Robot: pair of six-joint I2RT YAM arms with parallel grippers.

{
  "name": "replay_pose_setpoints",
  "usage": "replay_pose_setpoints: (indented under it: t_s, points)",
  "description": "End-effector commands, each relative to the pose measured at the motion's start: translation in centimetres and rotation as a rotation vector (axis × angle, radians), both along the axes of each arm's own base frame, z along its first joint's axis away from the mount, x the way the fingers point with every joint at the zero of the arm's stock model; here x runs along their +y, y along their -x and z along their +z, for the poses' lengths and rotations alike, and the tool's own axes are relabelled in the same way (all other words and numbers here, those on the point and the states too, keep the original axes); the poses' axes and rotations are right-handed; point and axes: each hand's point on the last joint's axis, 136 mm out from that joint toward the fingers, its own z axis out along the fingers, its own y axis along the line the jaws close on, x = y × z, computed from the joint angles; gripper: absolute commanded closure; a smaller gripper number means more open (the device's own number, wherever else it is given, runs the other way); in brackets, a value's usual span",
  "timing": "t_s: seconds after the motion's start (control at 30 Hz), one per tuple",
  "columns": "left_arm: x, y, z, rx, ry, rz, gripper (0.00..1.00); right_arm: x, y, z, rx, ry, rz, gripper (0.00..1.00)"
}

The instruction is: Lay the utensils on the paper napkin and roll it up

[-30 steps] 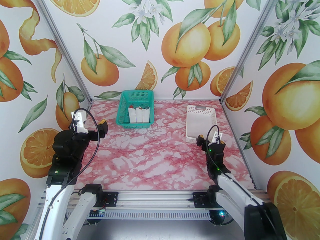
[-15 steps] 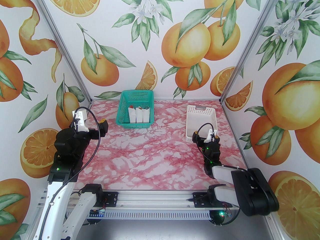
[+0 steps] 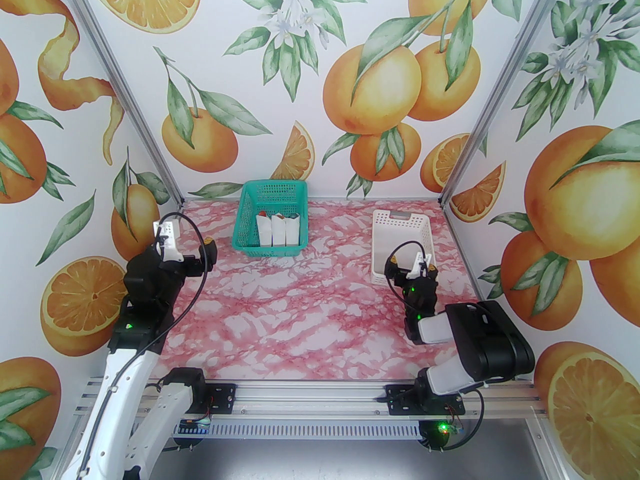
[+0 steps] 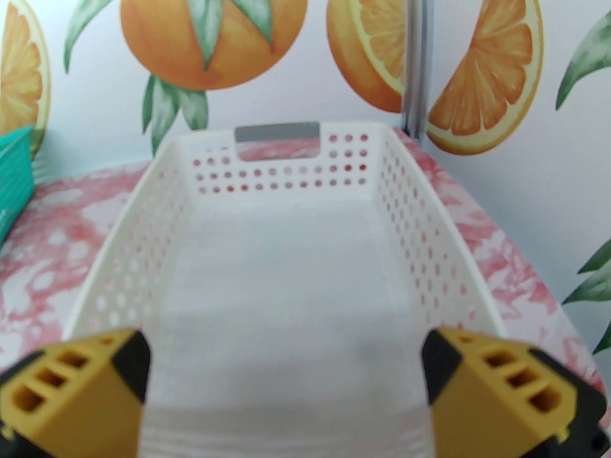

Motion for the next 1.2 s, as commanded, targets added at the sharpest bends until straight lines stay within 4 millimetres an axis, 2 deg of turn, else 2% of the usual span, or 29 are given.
replay_pose_setpoints:
  t_s: [0.0,0.13,0.23,0.37,0.5,0.67,0.8,0.97,1.07,1.17]
  points:
    - [1.3,-0.6,-1.6,-0.026,-0.092,0.052,0.0,0.5,-1.3,-0.1,0.05,-0.002,0.003,0.0]
    - [2.5,-1.5,-6.9,0.066,-0.113,0.1,0.0,0.6,-1.4,-0.1,0.054,0.006,0.002,0.0]
    - [2.4,-2.7,-7.8,0.04,-0.051,0.077,0.0,0.6,-1.4,-0.2,0.056,0.008,0.001,0.0]
    - [4.1,-4.1,-11.5,0.127,-0.087,0.162,0.0,0.7,-1.4,-0.2,0.058,0.011,0.002,0.0]
    - [4.4,-5.1,-14.1,0.101,-0.097,0.172,0.0,0.8,-1.5,-0.1,0.06,0.018,0.003,0.0]
    - [3.2,-6.8,-16.5,0.115,-0.101,0.077,0.0,0.9,-1.5,-0.2,0.062,0.023,0.005,0.0]
    - [1.5,-8.5,-17.1,0.081,-0.077,-0.027,0.0,0.9,-1.5,-0.2,0.063,0.024,0.007,0.0]
    - [0.6,-9.9,-17.2,0.07,-0.061,-0.107,0.0,1.0,-1.5,-0.2,0.064,0.025,0.01,0.0]
    - [-0.1,-10.2,-17.2,0.069,-0.044,-0.157,0.0,1.0,-1.5,-0.2,0.066,0.026,0.013,0.0]
    - [-1.2,-10.2,-16.6,-0.026,0.002,-0.205,0.0,1.1,-1.6,-0.2,0.066,0.026,0.016,0.0]
